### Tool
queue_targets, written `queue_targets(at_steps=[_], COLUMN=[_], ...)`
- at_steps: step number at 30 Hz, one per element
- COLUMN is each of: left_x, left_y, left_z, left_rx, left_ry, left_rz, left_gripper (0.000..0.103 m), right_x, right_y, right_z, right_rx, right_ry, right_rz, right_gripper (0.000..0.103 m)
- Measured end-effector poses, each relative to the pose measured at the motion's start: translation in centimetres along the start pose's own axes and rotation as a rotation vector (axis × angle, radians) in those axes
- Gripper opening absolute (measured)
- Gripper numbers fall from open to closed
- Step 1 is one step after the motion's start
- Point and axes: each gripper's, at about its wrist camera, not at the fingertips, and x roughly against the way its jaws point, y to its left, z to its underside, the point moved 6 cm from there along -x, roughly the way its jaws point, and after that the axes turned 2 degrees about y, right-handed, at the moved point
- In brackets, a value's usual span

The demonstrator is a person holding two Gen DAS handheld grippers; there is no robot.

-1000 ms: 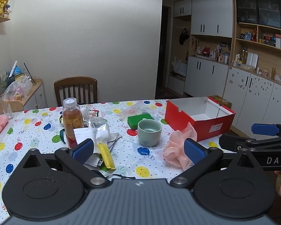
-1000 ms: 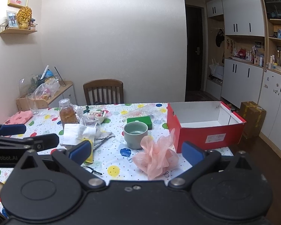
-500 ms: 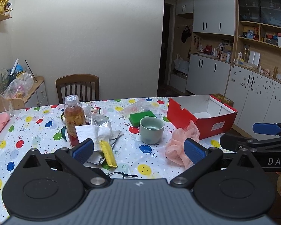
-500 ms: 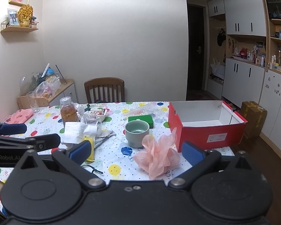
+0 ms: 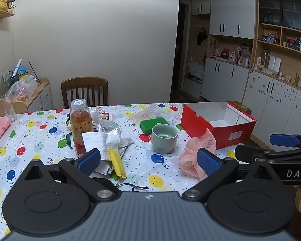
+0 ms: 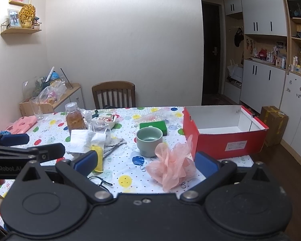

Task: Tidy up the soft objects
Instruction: 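Move both tools toward the table items, then grasp the black face mask with the left tool while the right tool grasps the pink bath puff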

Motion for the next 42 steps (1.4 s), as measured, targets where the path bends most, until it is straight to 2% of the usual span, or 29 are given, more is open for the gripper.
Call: queue_targets(at_steps=[12,26,33,37,42], left_x=[-0.7,-4.1,-6.8,-8.6,-11.1], left_y=[0.5,2.2,6.2,8.5,9.9], left_z=[-0.1,-0.7,0.6,2.4,5.4], left_rx=[0.027,0.078,0.116,0.14,0.145], left_ry=[0.018,0.04,0.066,0.116,0.217], left_rz=[0.015,0.041,-0.062,-0.098,-0.137], left_gripper=[0.103,0.103,0.103,0.103,0.103], right_x=[-0.5,-3.4,-6.5,-8.8,-11.6], right_y=[0.2,0.4,-0.9,-2.1,-3.5], right_z=[-0.2,-1.1,-1.4,-0.9,-0.1], right_rx=[0.0,0.015,-0.005,-0.019,0.008], right_ry=[0.004,0.034,0.085,0.137,0.184], right_rz=[-0.003,-0.019,-0.006,0.015,0.058], right_gripper=[0.103,0.103,0.103,0.103,0.103])
